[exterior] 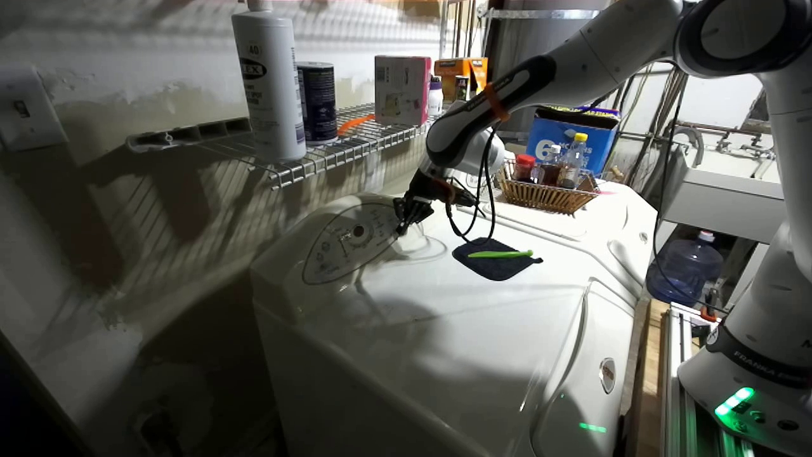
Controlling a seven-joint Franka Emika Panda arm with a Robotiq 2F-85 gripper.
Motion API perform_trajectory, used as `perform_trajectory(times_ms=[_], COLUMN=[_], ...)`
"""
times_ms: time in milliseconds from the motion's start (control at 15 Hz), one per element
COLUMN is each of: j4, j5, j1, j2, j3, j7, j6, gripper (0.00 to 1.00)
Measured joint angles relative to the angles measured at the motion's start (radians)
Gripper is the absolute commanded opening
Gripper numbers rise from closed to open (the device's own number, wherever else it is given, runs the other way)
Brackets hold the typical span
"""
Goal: Press a button on the right side of the washing machine
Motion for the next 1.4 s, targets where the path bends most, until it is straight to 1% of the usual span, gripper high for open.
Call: perform_trajectory(times_ms=[267, 933, 1400], j4=[0.004, 0.006, 0.006], j5=[-0.025, -0.051, -0.065], j1=[0.001, -0.007, -0.015], j2=[0.000, -0.005, -0.020], j3=[-0.001, 0.002, 0.000], j7=[0.001, -0.127, -0.153], j6=[-0.009, -0.059, -0.059], gripper=[0.00, 0.00, 0.00])
